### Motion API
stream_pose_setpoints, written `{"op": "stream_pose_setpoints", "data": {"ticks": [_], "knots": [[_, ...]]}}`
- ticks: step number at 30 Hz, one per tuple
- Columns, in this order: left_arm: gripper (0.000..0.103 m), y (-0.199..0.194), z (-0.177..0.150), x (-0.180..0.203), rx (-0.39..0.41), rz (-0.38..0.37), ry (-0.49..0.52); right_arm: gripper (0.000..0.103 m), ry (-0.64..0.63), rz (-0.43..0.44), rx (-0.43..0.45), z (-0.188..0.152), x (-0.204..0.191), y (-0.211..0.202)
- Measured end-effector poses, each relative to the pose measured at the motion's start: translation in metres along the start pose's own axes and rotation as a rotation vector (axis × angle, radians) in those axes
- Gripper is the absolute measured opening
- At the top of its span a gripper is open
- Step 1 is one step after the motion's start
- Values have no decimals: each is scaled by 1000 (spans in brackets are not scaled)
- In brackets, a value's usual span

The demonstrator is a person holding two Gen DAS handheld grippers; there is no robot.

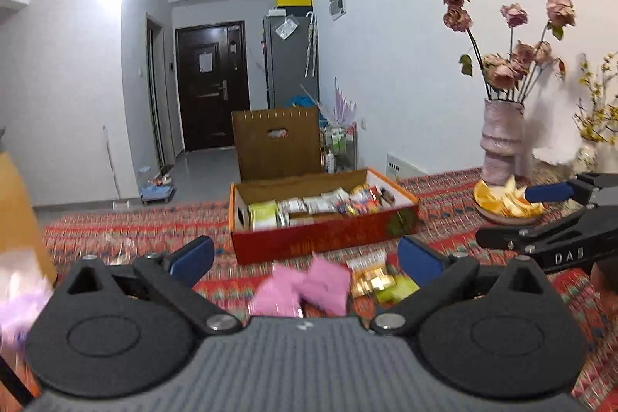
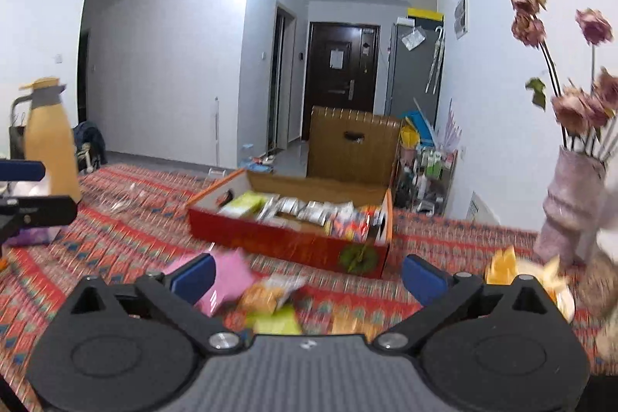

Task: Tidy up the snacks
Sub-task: 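Move both tools back over the snack pile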

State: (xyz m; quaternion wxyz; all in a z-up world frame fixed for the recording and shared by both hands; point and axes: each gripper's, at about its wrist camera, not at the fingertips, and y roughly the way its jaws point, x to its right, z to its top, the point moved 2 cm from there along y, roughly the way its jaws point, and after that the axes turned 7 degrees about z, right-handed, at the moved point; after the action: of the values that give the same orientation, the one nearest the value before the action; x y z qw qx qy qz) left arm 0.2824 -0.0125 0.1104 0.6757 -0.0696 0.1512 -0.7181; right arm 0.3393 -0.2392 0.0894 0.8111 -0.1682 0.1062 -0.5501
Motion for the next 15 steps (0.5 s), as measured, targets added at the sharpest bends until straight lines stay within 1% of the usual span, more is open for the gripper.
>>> {"op": "stream_pose_setpoints", "data": {"ticks": [3,6,8,10,12,15], "knots": [[103,-18,-22,2,-50,-24,-30,103,1,-21,-30,-26,-13,-21],[103,-28,-46,6,-112,-10,-39,103,33,-34,-64,-56,-24,-41],[103,-33,-65,7,-160,-13,-63,103,67,-37,-91,-79,-32,-53],[103,-37,-83,10,-219,-27,-94,103,91,-46,-117,-97,-37,-60],[103,-39,-98,13,-258,-46,-109,103,107,-50,-144,-116,-44,-69],[103,-39,-116,21,-313,-54,-101,103,122,-64,-179,-139,-51,-78]]}}
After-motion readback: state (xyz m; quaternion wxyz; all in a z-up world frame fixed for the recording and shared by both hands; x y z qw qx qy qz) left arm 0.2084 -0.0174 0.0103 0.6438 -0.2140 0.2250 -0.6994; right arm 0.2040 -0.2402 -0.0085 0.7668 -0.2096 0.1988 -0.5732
